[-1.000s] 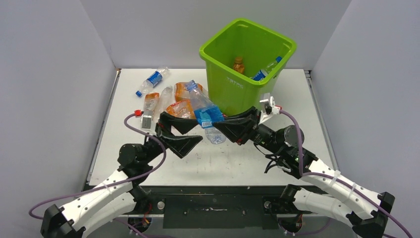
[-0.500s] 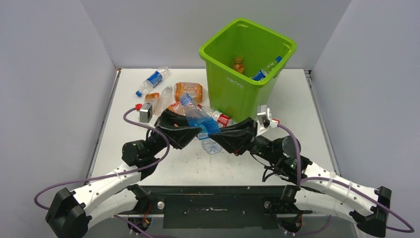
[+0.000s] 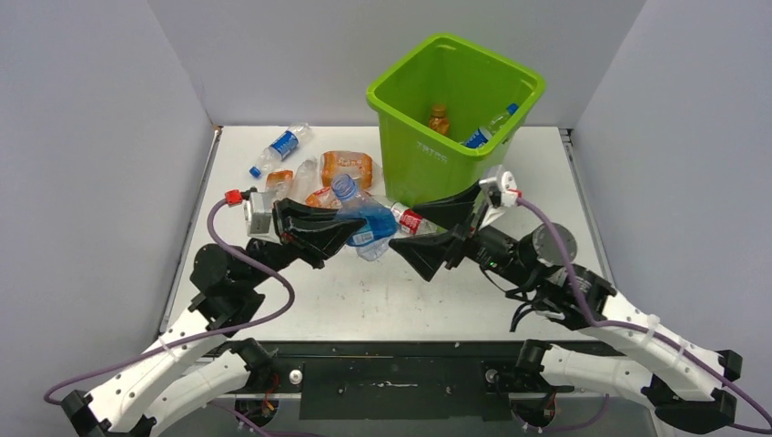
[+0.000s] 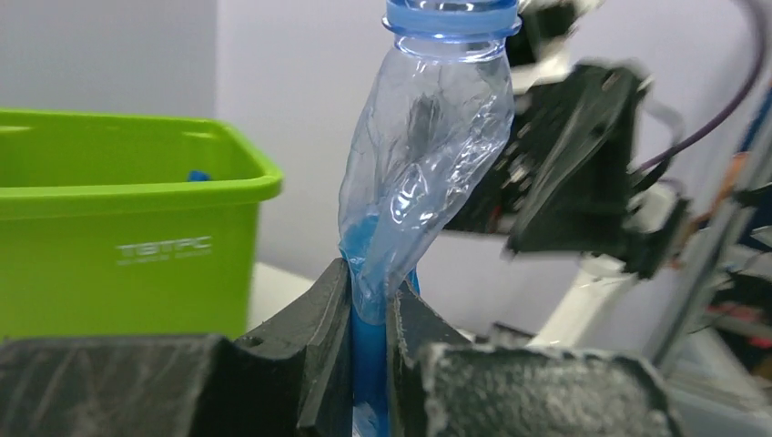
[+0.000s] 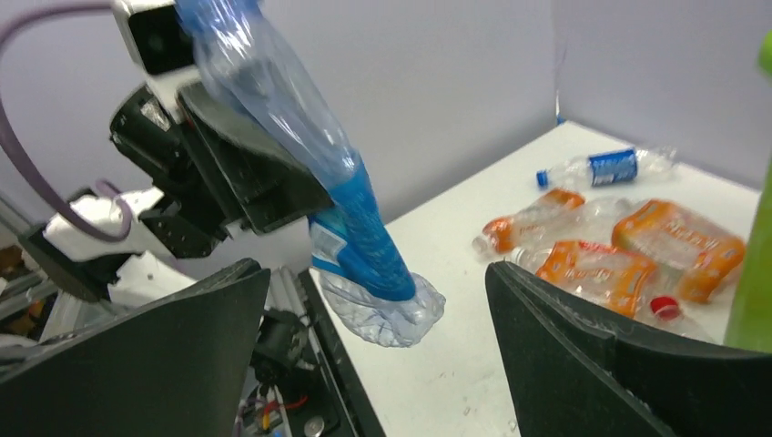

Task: Put the plastic bottles in the bin
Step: Place the plastic bottle in the trash bin.

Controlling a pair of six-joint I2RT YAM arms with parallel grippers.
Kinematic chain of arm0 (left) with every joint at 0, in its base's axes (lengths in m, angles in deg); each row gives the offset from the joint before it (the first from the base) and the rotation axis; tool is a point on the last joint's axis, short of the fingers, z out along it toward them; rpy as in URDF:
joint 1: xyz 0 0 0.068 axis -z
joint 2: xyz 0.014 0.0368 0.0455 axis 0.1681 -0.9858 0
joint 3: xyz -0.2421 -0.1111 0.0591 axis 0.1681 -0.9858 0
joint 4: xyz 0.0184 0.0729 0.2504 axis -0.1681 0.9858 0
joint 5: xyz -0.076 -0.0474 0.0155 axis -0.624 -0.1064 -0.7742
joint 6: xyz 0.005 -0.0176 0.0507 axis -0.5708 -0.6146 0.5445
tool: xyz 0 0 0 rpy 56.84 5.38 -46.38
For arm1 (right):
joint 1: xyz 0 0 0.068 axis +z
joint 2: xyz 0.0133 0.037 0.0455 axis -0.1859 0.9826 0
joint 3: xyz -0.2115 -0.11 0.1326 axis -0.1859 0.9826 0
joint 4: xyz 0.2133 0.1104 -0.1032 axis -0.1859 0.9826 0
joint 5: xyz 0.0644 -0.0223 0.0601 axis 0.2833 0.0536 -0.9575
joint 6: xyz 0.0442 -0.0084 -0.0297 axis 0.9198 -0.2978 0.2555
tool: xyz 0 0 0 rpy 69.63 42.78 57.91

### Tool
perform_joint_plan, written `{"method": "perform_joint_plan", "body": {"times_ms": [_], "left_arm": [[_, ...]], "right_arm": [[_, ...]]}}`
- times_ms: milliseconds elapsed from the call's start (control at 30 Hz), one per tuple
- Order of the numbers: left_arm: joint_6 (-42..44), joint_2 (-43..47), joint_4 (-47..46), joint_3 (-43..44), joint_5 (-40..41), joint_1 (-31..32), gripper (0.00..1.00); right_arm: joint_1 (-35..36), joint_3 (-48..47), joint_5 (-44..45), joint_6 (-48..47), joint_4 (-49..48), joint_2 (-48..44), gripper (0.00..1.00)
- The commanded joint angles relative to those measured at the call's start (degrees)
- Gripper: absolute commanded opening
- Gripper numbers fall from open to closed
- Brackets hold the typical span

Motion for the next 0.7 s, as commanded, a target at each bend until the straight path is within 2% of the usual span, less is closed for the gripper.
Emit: {"method": "perform_joint_plan", "body": {"times_ms": [0,100,267,500,667], "left_arm": [[25.57,1.26,28.52,5.59,8.37,-0.01,0.00],[29.51,1.72,30.08,3.71,12.09,0.06,0.00],[28.51,2.70,26.96,-0.32,12.17,0.05,0.00],[27.04,4.20,26.51,-2.57,11.35,0.02,0.00],[26.58,4.46,26.48,-2.85,10.89,0.05,0.00]], "right_arm": [[0.13,-14.58,5.07,-4.72,14.28,0.67,0.92],[0.10,-22.99,7.74,-6.23,20.77,5.28,0.93],[0.15,-30.89,10.70,-6.97,25.26,12.62,0.95],[0.41,-31.29,9.89,-5.02,22.73,18.09,0.99],[1.05,-30.57,9.81,-3.25,21.30,20.64,0.92]]}}
